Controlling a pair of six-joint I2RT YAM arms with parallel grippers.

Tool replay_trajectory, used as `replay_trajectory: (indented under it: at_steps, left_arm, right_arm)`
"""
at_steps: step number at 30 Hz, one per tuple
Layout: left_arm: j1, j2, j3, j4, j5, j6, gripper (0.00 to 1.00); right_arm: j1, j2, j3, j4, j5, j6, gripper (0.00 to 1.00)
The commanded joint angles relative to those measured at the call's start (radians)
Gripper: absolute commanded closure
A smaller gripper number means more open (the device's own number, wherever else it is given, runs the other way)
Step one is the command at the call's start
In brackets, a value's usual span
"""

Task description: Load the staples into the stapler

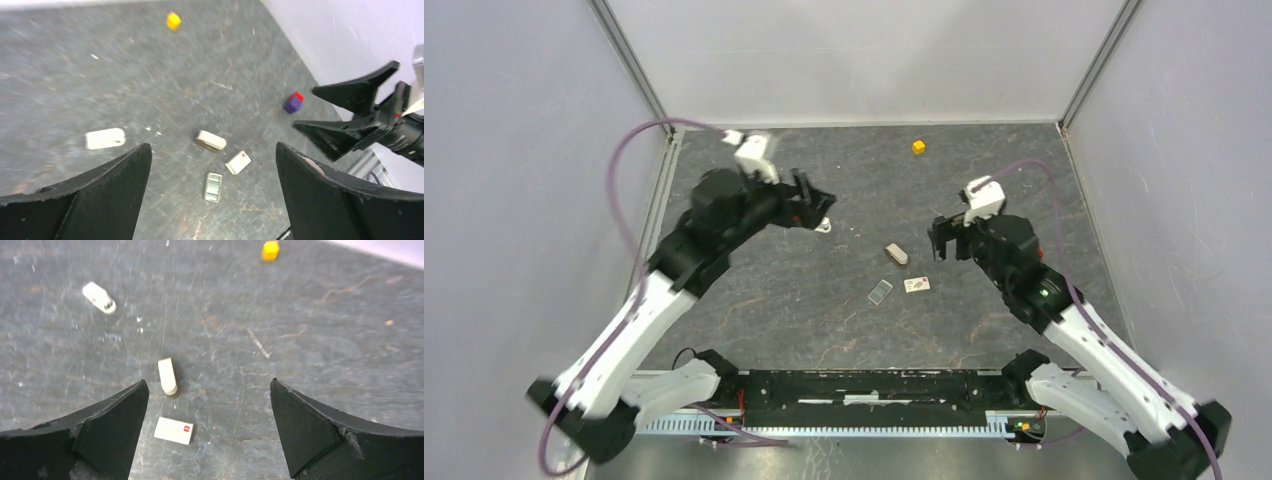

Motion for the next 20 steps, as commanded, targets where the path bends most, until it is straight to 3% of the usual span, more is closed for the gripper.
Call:
replay_trajectory:
  at_steps: [1, 10, 14, 20]
  left_arm:
    - [0.001, -0.259, -0.058, -0.16, -0.186, 0.129, 0.0]
    - [0.001, -0.64, -0.297, -0.186, -0.197, 0.006, 0.0]
    - [0.0, -0.685, -0.386, -0.199, -0.229, -0.005, 0.0]
    - [0.001, -0.668, -0.375, -0.205, -0.246, 0.0, 0.0]
  right_arm:
    - [-0.001, -0.162, -0.002, -0.114, 0.152, 0.039, 0.02]
    - [-0.001, -0.414, -0.148, -0.166, 0.198, 0.153, 0.02]
    - [-0.002, -0.468, -0.191, -0.146, 0.22, 0.194, 0.02]
    - [-0.002, -0.467, -0.214, -0.118, 0.217, 0.18, 0.02]
